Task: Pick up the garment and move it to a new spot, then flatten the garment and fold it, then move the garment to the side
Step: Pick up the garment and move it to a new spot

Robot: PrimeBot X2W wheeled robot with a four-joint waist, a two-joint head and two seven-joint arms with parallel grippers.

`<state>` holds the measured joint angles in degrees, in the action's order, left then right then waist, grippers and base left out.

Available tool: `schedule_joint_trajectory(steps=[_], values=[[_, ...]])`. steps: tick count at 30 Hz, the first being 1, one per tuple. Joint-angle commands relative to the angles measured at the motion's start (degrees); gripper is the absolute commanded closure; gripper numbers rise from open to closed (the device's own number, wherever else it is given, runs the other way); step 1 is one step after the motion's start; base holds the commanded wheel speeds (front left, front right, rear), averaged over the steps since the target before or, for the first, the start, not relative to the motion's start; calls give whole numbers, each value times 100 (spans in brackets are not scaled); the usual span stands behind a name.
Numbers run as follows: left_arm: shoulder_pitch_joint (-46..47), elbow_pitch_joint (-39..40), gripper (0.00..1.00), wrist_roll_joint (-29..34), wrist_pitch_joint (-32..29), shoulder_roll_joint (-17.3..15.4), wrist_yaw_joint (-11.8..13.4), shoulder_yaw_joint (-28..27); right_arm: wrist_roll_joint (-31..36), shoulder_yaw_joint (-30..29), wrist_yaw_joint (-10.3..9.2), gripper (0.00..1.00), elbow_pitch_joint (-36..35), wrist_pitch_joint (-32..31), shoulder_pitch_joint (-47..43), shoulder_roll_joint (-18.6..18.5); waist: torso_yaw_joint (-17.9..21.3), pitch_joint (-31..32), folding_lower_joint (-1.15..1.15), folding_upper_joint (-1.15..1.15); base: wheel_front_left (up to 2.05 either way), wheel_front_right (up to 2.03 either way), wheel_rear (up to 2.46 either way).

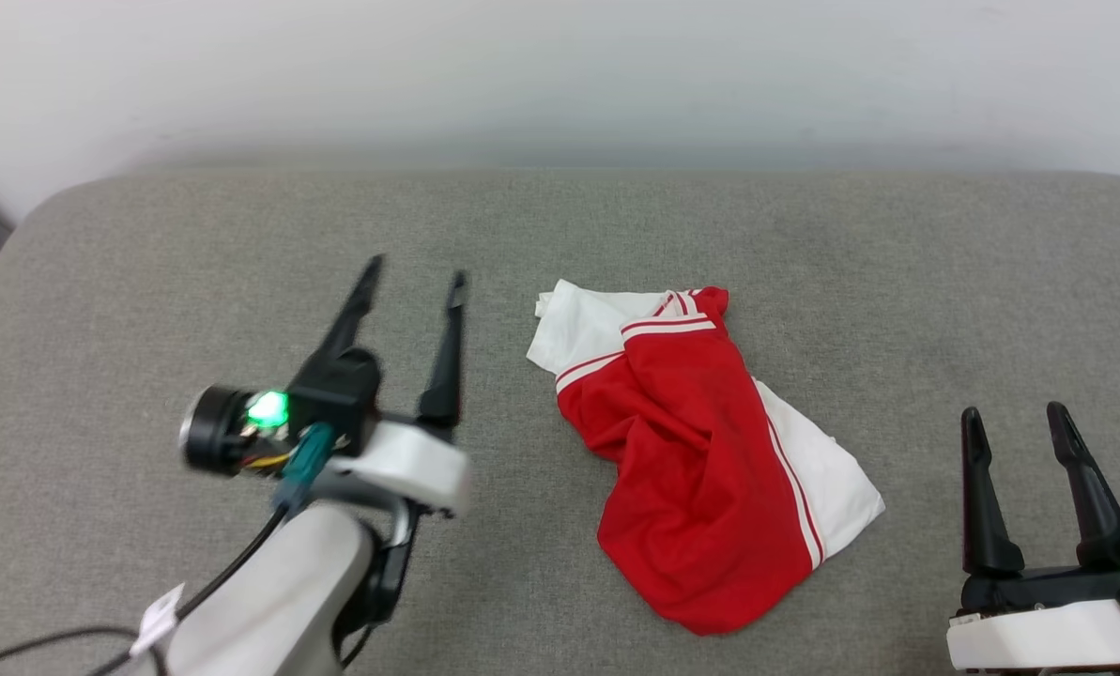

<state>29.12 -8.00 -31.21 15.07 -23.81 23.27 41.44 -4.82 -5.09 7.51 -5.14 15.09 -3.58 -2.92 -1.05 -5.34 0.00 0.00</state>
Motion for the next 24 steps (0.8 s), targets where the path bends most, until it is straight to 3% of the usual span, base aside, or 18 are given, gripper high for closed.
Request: schedule_joint_trajectory(steps=[1, 5, 9, 24], values=[[-130, 30, 0, 85, 11, -47, 40, -76, -25, -9, -4, 0, 13, 12, -46, 6, -9, 19, 0, 0, 0, 0, 0], [-821, 320, 0, 477, 13, -3, 210, -766, -89, -25, -4, 0, 55, 12, -116, 6, -32, 84, 0, 0, 0, 0, 0], [-1437, 548, 0, 868, 13, 77, 140, -1290, -127, -33, -4, 0, 76, 12, -167, 6, -43, 143, 0, 0, 0, 0, 0], [-2973, 699, 0, 1722, 14, 846, -808, -2583, -241, -1, -4, 0, 208, 12, -491, 6, -74, 440, 0, 0, 0, 0, 0]])
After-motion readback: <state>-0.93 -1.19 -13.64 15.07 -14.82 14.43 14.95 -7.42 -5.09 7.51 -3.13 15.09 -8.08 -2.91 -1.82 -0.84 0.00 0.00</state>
